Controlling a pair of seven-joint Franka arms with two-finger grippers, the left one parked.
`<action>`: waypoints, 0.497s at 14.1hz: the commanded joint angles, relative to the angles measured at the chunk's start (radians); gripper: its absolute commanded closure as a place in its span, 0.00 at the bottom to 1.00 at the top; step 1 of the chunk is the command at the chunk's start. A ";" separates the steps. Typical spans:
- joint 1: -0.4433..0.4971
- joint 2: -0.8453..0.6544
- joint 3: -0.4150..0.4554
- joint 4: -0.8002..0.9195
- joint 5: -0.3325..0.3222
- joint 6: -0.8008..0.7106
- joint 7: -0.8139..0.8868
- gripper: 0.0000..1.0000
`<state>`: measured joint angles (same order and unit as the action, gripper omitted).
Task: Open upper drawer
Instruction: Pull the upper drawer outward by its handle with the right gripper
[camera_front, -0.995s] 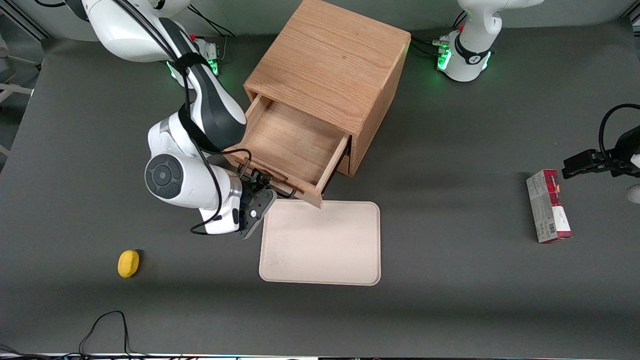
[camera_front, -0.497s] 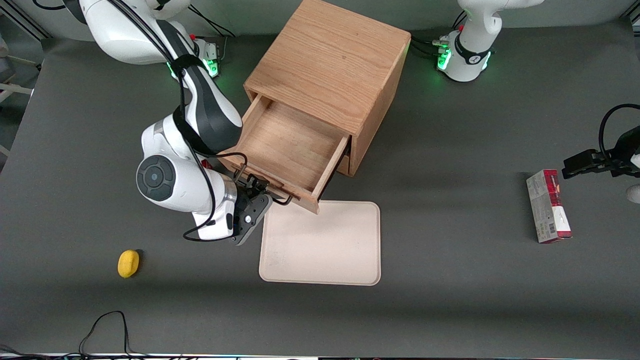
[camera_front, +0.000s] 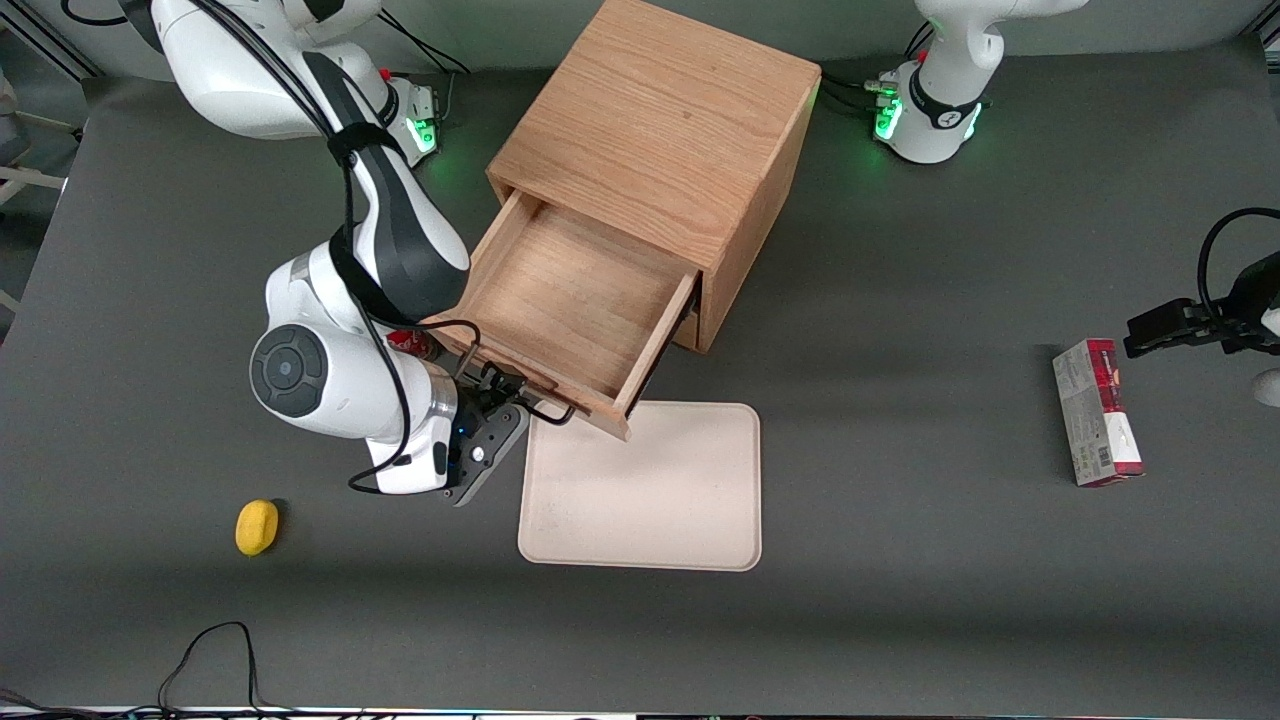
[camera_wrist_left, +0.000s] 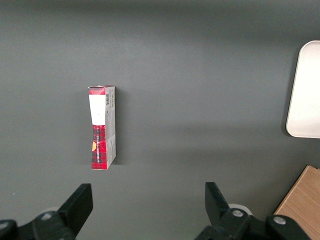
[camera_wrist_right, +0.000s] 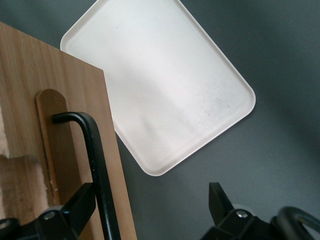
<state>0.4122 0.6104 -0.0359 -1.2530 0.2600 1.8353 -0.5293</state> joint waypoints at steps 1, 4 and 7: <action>-0.009 0.028 -0.001 0.049 -0.022 -0.004 -0.017 0.00; -0.018 0.040 -0.001 0.067 -0.035 -0.004 -0.017 0.00; -0.021 0.049 -0.001 0.087 -0.035 -0.004 -0.015 0.00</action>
<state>0.3955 0.6279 -0.0361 -1.2233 0.2425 1.8360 -0.5293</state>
